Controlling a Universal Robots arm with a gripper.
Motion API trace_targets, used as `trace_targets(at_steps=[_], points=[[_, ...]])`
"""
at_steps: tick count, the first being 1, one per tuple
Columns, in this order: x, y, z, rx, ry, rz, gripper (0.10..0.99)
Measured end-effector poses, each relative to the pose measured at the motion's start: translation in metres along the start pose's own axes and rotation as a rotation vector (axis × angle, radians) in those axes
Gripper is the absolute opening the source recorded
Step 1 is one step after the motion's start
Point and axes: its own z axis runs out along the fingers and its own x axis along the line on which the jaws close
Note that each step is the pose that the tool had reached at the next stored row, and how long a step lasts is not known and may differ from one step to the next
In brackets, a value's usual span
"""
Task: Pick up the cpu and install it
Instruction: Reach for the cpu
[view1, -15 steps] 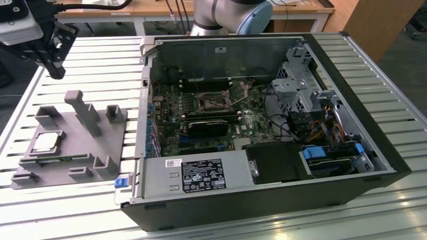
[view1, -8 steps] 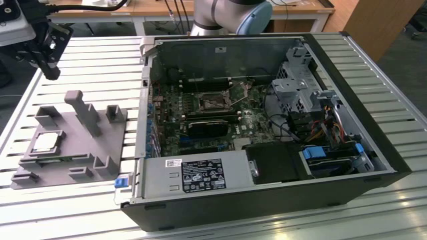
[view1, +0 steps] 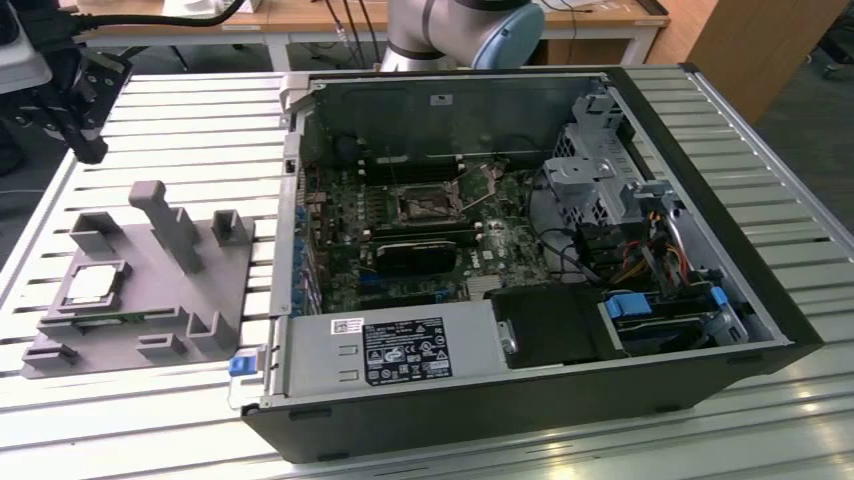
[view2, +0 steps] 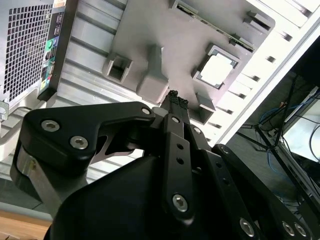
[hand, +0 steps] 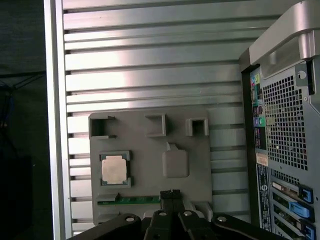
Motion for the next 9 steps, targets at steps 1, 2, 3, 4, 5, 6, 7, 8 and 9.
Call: trace_targets(at_steps=[1,2,3,4,5,6,7,8,9], points=[[0.0019,-0.0003,0.0002,0.000,0.0001,0.000,0.106],[0.0039,-0.0005,0.0003,0.000,0.0004,0.000,0.106],[0.0059,-0.0006,0.0005,0.000,0.0006,0.000,0.106],[0.0074,-0.0008,0.0006,0.000,0.0009,0.000,0.106],[0.0088,-0.0009,0.0008,0.000,0.0014,0.000,0.106],[0.0104,-0.0010,0.0010,0.000,0.0017,0.000,0.106],[0.0118,-0.0011,0.0011,0.000,0.0020,0.000,0.106],[0.0131,-0.0013,0.0012,0.000,0.0022,0.000,0.106],[0.0143,-0.0014,0.0014,0.000,0.0024,0.000,0.106]])
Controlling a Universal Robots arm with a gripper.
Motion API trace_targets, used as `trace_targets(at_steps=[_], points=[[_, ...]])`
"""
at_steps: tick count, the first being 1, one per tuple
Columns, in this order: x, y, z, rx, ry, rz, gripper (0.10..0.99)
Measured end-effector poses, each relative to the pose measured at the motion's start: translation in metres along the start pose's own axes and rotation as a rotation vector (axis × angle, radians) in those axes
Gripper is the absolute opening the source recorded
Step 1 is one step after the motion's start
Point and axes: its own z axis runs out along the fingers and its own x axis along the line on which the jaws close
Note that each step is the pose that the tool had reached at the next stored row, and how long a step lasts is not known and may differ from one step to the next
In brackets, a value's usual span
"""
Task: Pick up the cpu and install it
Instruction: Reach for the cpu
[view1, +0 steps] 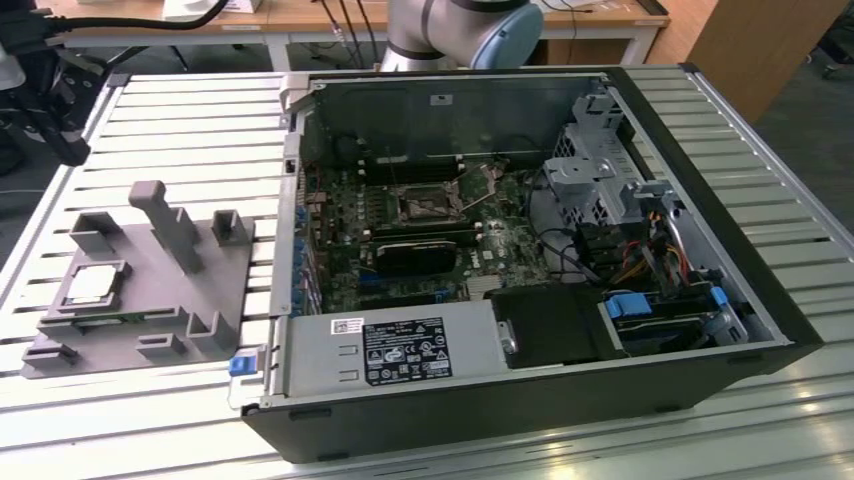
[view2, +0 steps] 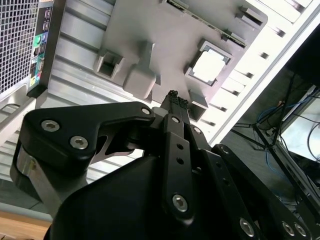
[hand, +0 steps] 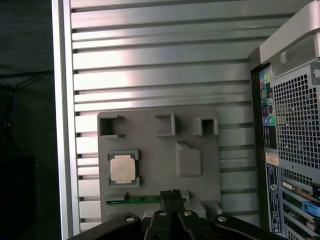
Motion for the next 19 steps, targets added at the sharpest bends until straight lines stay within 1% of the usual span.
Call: trace_targets(at_steps=[11,19], points=[[0.0125,-0.0011,0.0010,0.000,0.0006,0.000,0.106],[0.0219,-0.0037,0.0022,0.000,0.0013,0.000,0.106]])
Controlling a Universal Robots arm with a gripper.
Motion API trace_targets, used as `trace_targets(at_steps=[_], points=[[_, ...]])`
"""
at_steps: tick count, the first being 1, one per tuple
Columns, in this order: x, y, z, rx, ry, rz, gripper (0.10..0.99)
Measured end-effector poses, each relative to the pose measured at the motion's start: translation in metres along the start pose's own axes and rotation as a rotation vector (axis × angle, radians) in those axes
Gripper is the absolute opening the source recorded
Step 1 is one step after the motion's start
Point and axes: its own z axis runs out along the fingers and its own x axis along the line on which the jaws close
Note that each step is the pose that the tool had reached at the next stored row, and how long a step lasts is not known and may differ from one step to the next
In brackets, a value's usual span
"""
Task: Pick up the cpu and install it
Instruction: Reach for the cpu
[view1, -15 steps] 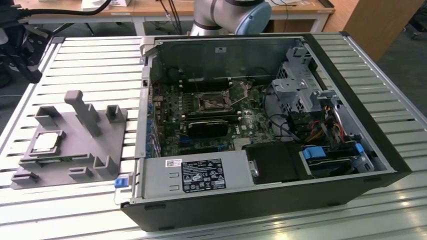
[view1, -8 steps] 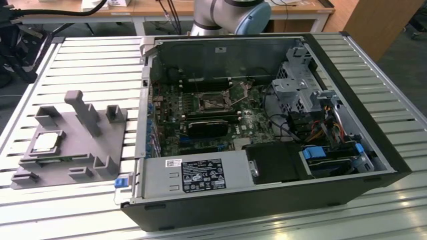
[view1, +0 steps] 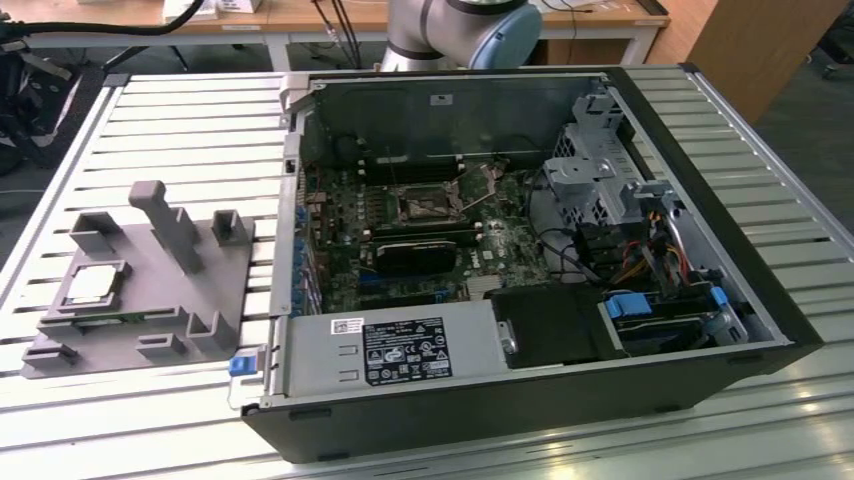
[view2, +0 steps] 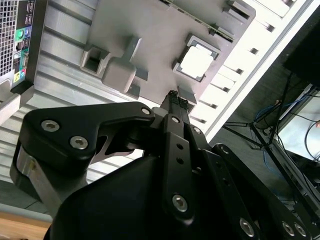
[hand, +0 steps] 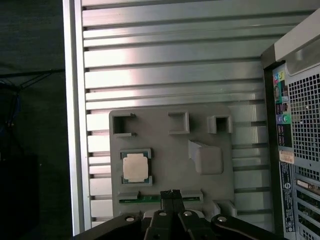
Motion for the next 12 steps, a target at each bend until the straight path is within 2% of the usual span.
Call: trace_targets(at_steps=[12], points=[[0.0164,-0.0013,0.0017,0.000,0.0009,0.000,0.106]])
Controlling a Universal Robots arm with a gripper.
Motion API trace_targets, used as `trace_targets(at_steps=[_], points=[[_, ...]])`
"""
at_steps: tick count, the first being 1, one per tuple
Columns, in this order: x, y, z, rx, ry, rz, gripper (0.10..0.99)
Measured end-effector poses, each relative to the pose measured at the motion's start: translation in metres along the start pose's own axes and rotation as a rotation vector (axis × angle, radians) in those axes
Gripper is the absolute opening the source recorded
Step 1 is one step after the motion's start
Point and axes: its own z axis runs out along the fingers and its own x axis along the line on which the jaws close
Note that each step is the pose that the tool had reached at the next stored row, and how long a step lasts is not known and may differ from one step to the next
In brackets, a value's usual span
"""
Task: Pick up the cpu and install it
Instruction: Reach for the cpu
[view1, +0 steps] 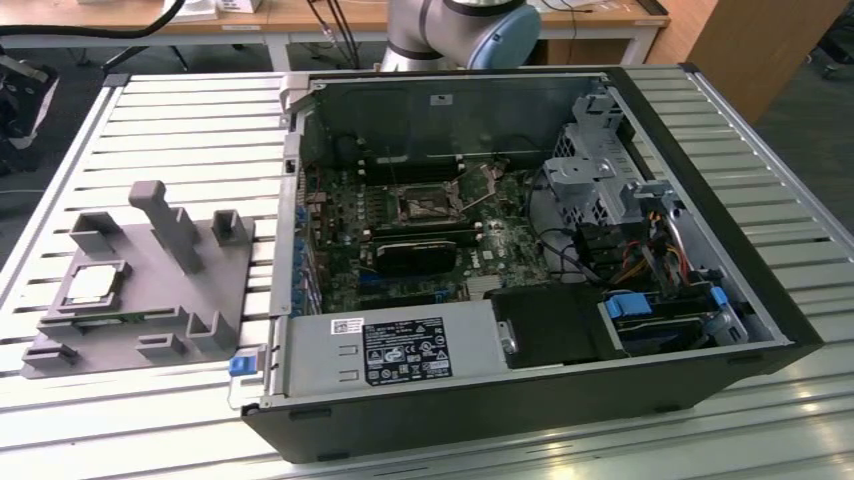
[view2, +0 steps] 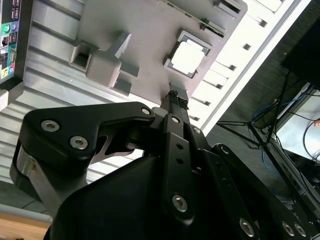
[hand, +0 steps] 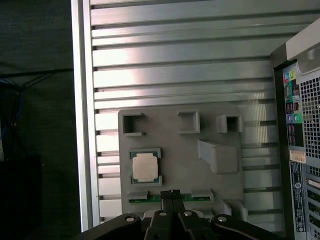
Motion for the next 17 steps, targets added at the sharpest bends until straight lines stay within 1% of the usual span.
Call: trace_targets(at_steps=[8,12,17], points=[[0.0131,-0.0010,0.0010,0.000,0.0001,0.000,0.106],[0.0180,-0.0014,0.0017,0.000,0.0000,0.000,0.106],[0.0221,-0.0018,0.0031,0.000,0.0001,0.000,0.106]])
